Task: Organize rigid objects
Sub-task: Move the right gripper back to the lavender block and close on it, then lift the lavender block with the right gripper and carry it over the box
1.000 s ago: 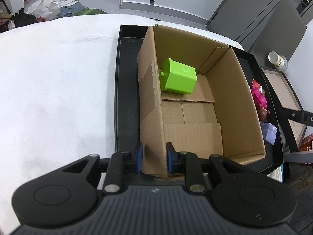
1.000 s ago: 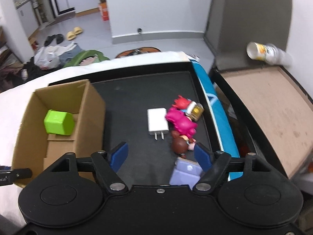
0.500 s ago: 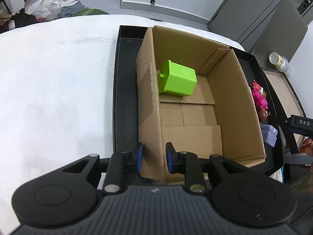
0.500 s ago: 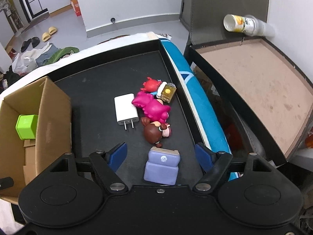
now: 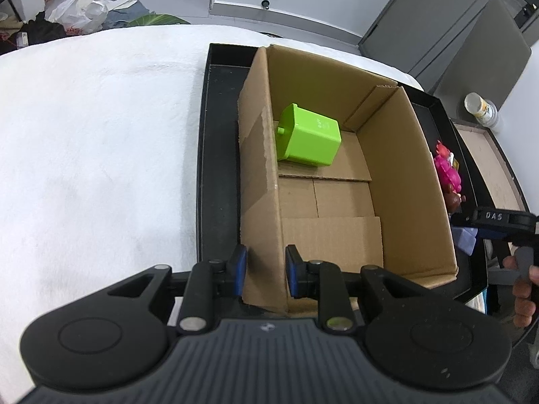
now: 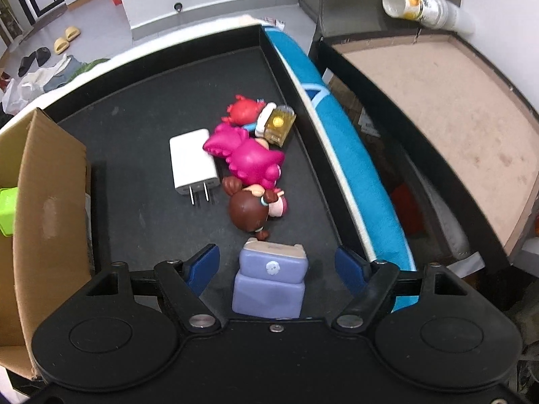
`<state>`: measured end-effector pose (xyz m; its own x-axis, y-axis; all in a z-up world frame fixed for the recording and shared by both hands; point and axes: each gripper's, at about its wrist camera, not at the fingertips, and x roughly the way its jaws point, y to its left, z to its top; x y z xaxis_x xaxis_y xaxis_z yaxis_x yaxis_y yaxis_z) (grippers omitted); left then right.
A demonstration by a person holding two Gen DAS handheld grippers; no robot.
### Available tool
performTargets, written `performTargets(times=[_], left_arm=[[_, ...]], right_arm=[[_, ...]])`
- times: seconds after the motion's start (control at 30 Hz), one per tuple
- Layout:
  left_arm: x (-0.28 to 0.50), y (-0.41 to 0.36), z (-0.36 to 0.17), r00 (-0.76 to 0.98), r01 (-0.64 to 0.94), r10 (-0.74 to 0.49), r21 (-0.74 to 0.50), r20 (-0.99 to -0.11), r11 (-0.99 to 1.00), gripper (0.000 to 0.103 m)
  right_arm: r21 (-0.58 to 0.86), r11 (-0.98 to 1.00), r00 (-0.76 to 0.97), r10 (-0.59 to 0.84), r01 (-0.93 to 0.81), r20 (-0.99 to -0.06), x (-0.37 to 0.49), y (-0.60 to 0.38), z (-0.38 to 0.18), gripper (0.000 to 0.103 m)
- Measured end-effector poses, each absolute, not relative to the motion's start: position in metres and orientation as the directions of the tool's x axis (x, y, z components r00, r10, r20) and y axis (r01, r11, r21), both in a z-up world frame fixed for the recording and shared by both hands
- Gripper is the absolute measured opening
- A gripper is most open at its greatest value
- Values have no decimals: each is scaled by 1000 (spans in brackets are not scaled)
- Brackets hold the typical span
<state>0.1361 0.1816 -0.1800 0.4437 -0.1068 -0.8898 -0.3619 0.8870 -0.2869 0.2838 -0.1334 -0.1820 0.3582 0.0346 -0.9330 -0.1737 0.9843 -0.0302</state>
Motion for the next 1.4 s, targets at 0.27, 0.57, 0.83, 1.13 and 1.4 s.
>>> performTargets(times=[0.27,0.57,0.83,1.13,1.4], left_arm=[[135,181,-182,442,-361,-112,-291,-890,886,23],[137,180,-183,431,-365,-108,-282,-896,887,23],[136,179,-180,435,-362,-103,-278,-895,890,22],[136,179,-180,432,-351,-99,-269,-896,897,22],[138,180,-180,431,-360,-95,-268,-897,894,22]], right_arm=[[-43,977,328,28,-208,-944,283,-123,-195,64],[-26,973,301,46,-230,-953,276,-124,-194,44],[9,965,346,102,-262,-933,267,-118,-176,44],[11,953,407,140,-304,-903,259,-107,-158,44],[9,939,438,170,-345,-883,254,-103,-142,44]])
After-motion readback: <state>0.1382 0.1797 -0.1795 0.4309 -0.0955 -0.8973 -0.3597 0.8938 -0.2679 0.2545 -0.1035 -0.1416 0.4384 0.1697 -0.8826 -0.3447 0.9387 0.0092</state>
